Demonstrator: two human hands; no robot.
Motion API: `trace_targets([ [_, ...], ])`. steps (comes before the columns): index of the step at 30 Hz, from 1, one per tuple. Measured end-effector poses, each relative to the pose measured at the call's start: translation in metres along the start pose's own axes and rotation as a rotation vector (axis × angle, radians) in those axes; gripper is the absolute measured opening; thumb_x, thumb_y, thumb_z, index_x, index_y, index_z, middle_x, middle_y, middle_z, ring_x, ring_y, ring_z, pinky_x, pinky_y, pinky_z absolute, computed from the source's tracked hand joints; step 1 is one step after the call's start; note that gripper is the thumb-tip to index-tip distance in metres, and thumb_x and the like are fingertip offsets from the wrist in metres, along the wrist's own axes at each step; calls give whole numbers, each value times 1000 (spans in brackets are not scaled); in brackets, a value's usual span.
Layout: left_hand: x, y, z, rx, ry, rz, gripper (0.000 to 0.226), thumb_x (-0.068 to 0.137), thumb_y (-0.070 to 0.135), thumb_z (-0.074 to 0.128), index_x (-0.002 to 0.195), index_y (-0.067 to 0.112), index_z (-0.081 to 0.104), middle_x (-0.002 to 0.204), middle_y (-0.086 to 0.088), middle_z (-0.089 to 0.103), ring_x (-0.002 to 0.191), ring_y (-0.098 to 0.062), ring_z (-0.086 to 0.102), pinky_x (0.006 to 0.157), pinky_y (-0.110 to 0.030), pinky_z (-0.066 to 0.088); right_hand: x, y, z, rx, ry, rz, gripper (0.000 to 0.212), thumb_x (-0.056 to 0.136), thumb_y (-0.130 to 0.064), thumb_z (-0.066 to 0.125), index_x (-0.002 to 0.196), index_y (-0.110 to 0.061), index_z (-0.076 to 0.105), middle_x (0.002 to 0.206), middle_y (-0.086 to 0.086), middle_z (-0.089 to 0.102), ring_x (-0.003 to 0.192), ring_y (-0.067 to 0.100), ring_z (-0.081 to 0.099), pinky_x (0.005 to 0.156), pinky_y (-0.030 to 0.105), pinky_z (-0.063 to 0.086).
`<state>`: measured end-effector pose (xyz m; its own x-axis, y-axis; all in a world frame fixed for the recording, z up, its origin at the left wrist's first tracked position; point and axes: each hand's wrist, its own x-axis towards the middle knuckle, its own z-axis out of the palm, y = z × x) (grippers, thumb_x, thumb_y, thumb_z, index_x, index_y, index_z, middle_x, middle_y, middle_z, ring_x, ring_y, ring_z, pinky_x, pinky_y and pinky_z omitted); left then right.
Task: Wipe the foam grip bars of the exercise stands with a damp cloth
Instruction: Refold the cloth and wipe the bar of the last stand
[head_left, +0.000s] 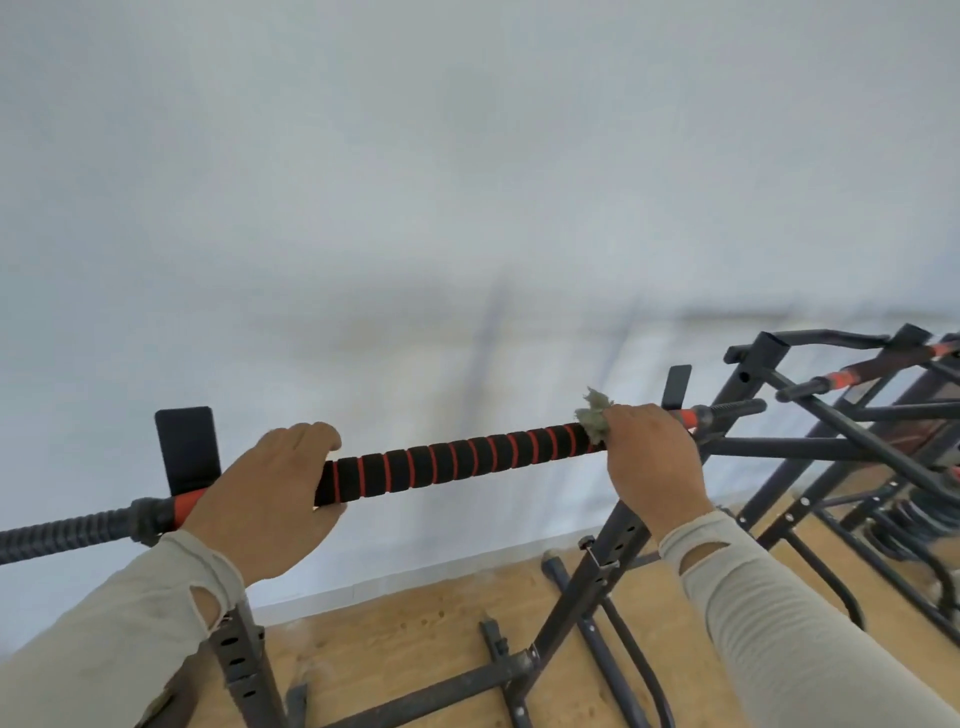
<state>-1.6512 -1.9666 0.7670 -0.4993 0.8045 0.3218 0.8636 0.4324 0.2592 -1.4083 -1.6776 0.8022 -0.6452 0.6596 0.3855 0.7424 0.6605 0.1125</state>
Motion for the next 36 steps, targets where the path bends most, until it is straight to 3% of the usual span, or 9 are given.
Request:
trace_targets([
  [5, -1, 6, -9, 58, -70, 83, 25, 89, 43, 64, 101, 33, 45, 84, 16, 51, 76, -6, 51, 73, -27, 45, 14, 16, 1, 7, -16, 161, 18, 86, 4, 52, 96, -8, 62, 76, 2, 53, 81, 25, 60, 61, 32, 44],
  [9, 2, 6, -17, 74, -210, 67, 14, 98, 49, 48, 103, 37, 43, 85, 14, 55, 75, -5, 54, 68, -22, 41, 5, -12, 0, 230, 28, 159, 12, 92, -1, 52, 94, -10, 59, 84, 3, 65, 82, 26, 66, 63, 30, 44],
  [13, 8, 3, -14, 24, -282, 39, 11, 99, 49, 46, 101, 38, 45, 92, 15, 50, 83, -6, 51, 74, -24, 43, -25, -71, -3, 349, 142, 4, 11, 97, -12, 59, 87, -17, 59, 76, -3, 61, 70, 16, 61, 70, 31, 57],
  [17, 5, 1, -4, 198, -237, 73, 40, 88, 63, 53, 111, 35, 40, 104, 12, 43, 93, -11, 48, 86, -30, 44, -50, -162, -5, 563, 419, -325, 15, 90, -1, 67, 89, -16, 69, 78, -2, 68, 79, 18, 64, 91, 29, 50],
  [20, 3, 2, 0, 105, -136, 49, 37, 85, 47, 65, 106, 30, 40, 95, 11, 51, 86, -15, 54, 75, -32, 46, -65, -212, -3, 653, 331, -503, 18, 86, -1, 55, 91, -10, 70, 91, 5, 74, 101, 23, 65, 112, 31, 40],
  [24, 5, 5, -8, 57, -140, -26, 28, 89, 39, 62, 97, 29, 37, 78, 9, 55, 65, -9, 55, 55, -27, 42, -59, -184, 5, 568, 329, -555, 18, 90, -1, 58, 100, -11, 69, 108, 5, 75, 112, 24, 63, 107, 36, 45],
  [30, 3, 1, -18, 22, -292, 16, 18, 93, 49, 55, 96, 38, 42, 79, 11, 61, 69, -7, 60, 68, -26, 51, -31, -72, 9, 285, 214, -246, 18, 81, 1, 66, 92, -13, 65, 87, 1, 70, 85, 21, 64, 80, 34, 56],
  [33, 5, 2, -20, -12, -316, 30, 14, 94, 49, 54, 94, 39, 44, 83, 11, 60, 74, -6, 59, 71, -26, 50, -15, -17, 3, 146, 30, -10, 19, 90, 0, 56, 101, -13, 63, 91, 3, 67, 91, 22, 65, 78, 30, 53],
  [36, 6, 1, -20, 1, -291, 58, 12, 93, 53, 53, 99, 45, 47, 98, 19, 48, 92, -3, 51, 85, -25, 46, -1, 19, 0, 75, -31, 174, 17, 92, 1, 50, 100, -10, 60, 76, 0, 52, 75, 21, 58, 61, 29, 45],
])
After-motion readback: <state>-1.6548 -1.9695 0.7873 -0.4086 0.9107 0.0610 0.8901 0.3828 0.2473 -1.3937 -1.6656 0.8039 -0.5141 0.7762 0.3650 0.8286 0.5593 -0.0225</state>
